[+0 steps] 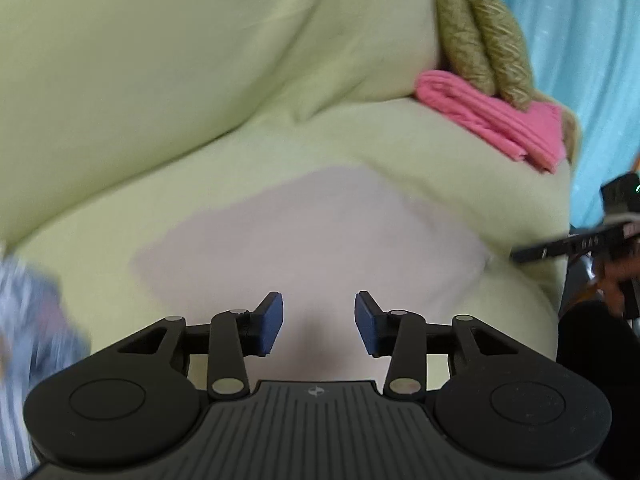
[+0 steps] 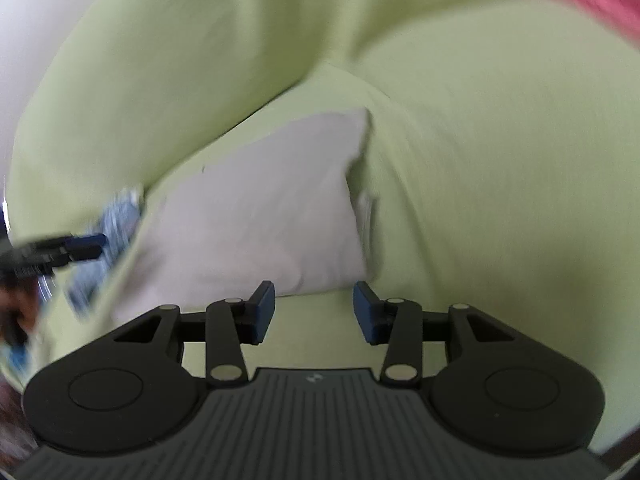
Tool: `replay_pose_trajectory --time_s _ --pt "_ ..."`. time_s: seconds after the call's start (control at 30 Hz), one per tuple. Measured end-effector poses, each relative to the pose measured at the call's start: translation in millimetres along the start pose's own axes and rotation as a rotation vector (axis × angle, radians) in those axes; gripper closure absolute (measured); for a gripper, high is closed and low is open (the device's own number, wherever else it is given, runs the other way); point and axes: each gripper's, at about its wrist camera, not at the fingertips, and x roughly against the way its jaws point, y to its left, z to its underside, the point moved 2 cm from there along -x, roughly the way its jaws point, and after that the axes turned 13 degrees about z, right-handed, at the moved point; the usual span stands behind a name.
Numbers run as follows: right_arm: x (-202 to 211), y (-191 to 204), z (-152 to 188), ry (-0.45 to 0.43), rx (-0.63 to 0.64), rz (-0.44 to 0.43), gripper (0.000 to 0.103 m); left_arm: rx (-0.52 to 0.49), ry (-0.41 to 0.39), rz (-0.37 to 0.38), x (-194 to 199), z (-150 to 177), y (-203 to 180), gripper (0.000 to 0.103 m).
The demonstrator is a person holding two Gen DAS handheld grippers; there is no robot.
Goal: Fold clothes
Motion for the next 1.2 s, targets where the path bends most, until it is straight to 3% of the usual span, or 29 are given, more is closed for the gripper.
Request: replay_pose_trajectory --time_s 0.13,0.2,0.4,0.57,0.7,0.87,0.97,1.07,1.13,1.2 --pt "-22.8 -10.6 18.8 0.033 -0.258 -0.073 0.063 -0.075 0.013 0.048 -41.3 -51.6 2.2 0.059" --pt "-32.2 -12.0 30.5 0.027 -0.347 -0.047 0.063 -0.098 0.02 0.072 -62.5 -69.3 3.6 0.059" --pt "-50.7 -17.6 36.2 -0.106 -0.538 -0.079 0.061 -0.162 0.066 0.103 -121.0 -101.9 16.1 0.051" --pt "-54.1 -25.8 31.7 -0.133 -0.554 -0.124 0.063 -0.215 0.139 0.12 -168.9 -123.4 35.2 0.047" --pt "-51.8 -35.0 33.4 -0.116 -0.539 -0.116 0.08 -0.247 0.218 0.139 -209.6 -133.8 47.0 0.041" --pt "-49.2 -35.2 32.9 -0.112 -0.532 -0.123 0.081 -0.29 0.345 0.189 -249.1 -131.7 48.0 0.04" --pt "-48.0 -36.5 33.4 -0.109 -0.533 -0.127 0.08 -0.318 0.382 0.226 -255.7 -129.5 42.9 0.041" --pt "-46.4 -37.3 34.2 -0.108 -0.543 -0.133 0.076 -0.335 0.408 0.248 -256.7 -128.8 37.4 0.045" --pt "-45.7 -34.7 32.6 -0.114 -0.547 -0.145 0.067 -0.35 0.424 0.272 -255.5 -129.3 34.1 0.069" --pt "-44.6 -31.3 32.8 -0.123 -0.531 -0.141 0.063 -0.378 0.437 0.289 -252.2 -128.5 29.5 0.089"
